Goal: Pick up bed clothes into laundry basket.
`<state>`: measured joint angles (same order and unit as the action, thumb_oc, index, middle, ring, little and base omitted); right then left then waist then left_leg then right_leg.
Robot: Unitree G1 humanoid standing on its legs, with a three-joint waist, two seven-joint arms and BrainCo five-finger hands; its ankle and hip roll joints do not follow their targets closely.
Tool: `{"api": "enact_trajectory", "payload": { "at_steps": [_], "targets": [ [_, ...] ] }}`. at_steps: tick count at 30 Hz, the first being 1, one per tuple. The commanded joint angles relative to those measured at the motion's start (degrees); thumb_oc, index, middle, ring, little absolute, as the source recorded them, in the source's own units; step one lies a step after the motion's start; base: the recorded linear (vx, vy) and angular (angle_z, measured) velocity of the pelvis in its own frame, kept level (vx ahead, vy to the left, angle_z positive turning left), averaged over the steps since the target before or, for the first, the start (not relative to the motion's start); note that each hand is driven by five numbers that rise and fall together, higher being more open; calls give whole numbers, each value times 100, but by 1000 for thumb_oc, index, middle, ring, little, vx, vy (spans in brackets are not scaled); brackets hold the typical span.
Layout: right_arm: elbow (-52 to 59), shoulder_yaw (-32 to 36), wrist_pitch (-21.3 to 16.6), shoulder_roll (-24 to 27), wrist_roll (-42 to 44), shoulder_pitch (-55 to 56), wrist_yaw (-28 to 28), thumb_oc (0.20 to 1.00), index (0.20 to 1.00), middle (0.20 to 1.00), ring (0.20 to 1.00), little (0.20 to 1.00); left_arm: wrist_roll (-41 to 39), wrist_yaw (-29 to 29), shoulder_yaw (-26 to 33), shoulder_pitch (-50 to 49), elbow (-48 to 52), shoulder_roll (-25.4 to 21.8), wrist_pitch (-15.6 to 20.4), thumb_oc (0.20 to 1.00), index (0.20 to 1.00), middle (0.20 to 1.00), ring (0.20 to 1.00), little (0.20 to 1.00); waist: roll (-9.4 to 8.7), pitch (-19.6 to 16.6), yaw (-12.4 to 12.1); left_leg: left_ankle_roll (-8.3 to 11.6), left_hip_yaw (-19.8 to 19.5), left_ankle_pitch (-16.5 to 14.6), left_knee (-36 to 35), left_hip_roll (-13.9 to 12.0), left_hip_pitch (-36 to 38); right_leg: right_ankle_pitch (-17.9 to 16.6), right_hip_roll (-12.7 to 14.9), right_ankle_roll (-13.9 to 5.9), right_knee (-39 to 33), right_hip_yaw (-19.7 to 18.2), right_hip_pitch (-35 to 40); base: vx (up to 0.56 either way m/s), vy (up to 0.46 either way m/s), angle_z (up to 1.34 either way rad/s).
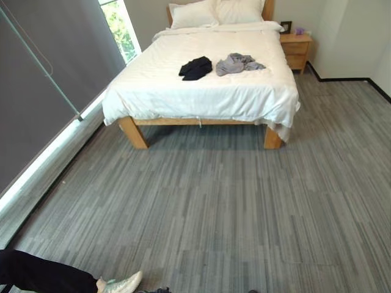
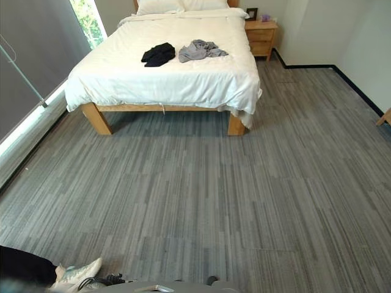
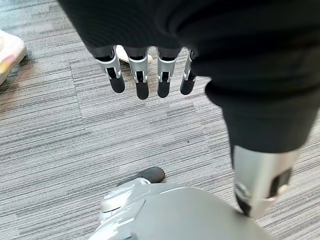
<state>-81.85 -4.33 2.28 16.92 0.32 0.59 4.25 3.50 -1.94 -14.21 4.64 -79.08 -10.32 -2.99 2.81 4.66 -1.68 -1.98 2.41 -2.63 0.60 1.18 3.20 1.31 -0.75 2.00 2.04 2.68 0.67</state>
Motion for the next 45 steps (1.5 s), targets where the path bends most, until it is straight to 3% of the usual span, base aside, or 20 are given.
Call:
{"api": "enact_trajectory", "payload": {
  "at_steps": [1,7,12,16,19,20,23,28,35,39,40,41,42,45],
  "targets": [
    [-183,-70,-59,18,53,-196,-25,1000,1000,1000,1000,1000,172,-36,-30,208,-371,-14,-12,1000,1000,1000,1000,1000,-331,50,24,328,-111,323,-560,-67,28,-240,613,-474,-704,-213,771,0,0,0],
    [-459,-111,-28,-3,139,-404,141,1000,1000,1000,1000,1000,70,60,-9,390,-459,-38,-22,1000,1000,1000,1000,1000,-387,-48,-26,318,-105,290,-560,-51,94,-243,617,-478,-704,-207,820,24,5,-1],
    [523,98,-137,178,441,-568,20,1000,1000,1000,1000,1000,-383,-89,308,760,26,-186,69,1000,1000,1000,1000,1000,-349,-93,37,334,-49,275,-560,-63,152,-230,605,-497,-704,-236,845,2,8,-1],
    [2069,216,-164,320,264,-525,-124,1000,1000,1000,1000,1000,-590,-200,601,865,1126,-459,135,1000,1000,1000,1000,1000,-287,-5,71,338,-60,287,-560,-60,193,-226,615,-508,-704,-224,879,-8,27,-5],
    [3396,652,-248,360,283,-159,-265,1000,1000,1000,1000,1000,-702,-292,1014,557,2330,-610,203,1000,1000,1000,1000,1000,-231,103,90,337,-73,297,-560,-58,211,-233,628,-528,-704,-216,889,-23,38,-4],
    [4266,1000,-333,356,186,204,-231,1000,1000,1000,1000,1000,-776,-326,1382,202,3419,-645,261,1000,1000,1000,1000,1000,-202,176,114,332,-71,304,-560,-55,206,-233,644,-550,-704,-211,878,-22,44,-1],
    [4981,1332,-419,206,157,619,-135,1000,1000,1000,1000,1000,-986,-337,1861,-156,4287,-514,329,1000,1000,1000,1000,1000,-212,221,134,332,-59,314,-560,-47,172,-237,657,-570,-704,-207,841,-7,16,1],
    [5400,1580,-466,-257,267,1043,77,1000,1000,1000,1000,1000,-1304,-220,2274,-515,4533,-102,342,1000,1000,1000,1000,1000,-282,190,161,323,9,312,-560,-44,73,-276,667,-605,-704,-250,719,11,6,-4],
    [5816,1184,-556,-146,66,558,-87,1000,1000,1000,1000,1000,-1220,-339,2245,-407,4763,-243,370,1000,1000,1000,1000,1000,-350,193,83,245,142,252,-560,11,22,-383,757,-692,-695,-384,634,29,51,-14],
    [6061,971,-584,-173,63,268,-187,1000,1000,1000,1000,1000,-1203,-442,2298,-272,4948,-371,363,1000,1000,1000,1000,1000,-304,347,15,153,228,212,-560,-24,34,-263,750,-803,483,-490,129,15,117,-9],
    [6158,955,-569,-206,91,303,-172,1000,1000,1000,1000,1000,-1182,-466,2288,-241,5032,-422,341,1000,1000,1000,1000,1000,-252,480,64,124,179,193,-560,-35,95,-532,706,-926,1411,-528,-352,33,125,-18],
    [6160,955,-568,-207,91,303,-172,1000,1000,1000,1000,1000,-1181,-466,2289,-240,5032,-422,341,1000,1000,1000,1000,1000,-257,472,59,123,184,194,-560,-30,85,-519,710,-927,1441,-537,-379,112,256,-1],
    [6343,863,-529,-341,227,347,-61,1000,1000,1000,1000,1000,-1099,-467,2301,-251,4998,-484,317,1000,1000,1000,1000,1000,-60,714,221,86,210,139,-560,-162,325,-975,761,-954,2872,-210,-1184,188,196,6],
    [6401,848,-504,-448,248,522,43,1000,1000,1000,1000,1000,-1103,-482,2374,-379,5052,-467,297,1000,1000,1000,1000,1000,-39,745,439,170,70,-50,-560,-206,644,-902,876,-890,2247,-53,-1829,298,23,-2]
  ]
}}
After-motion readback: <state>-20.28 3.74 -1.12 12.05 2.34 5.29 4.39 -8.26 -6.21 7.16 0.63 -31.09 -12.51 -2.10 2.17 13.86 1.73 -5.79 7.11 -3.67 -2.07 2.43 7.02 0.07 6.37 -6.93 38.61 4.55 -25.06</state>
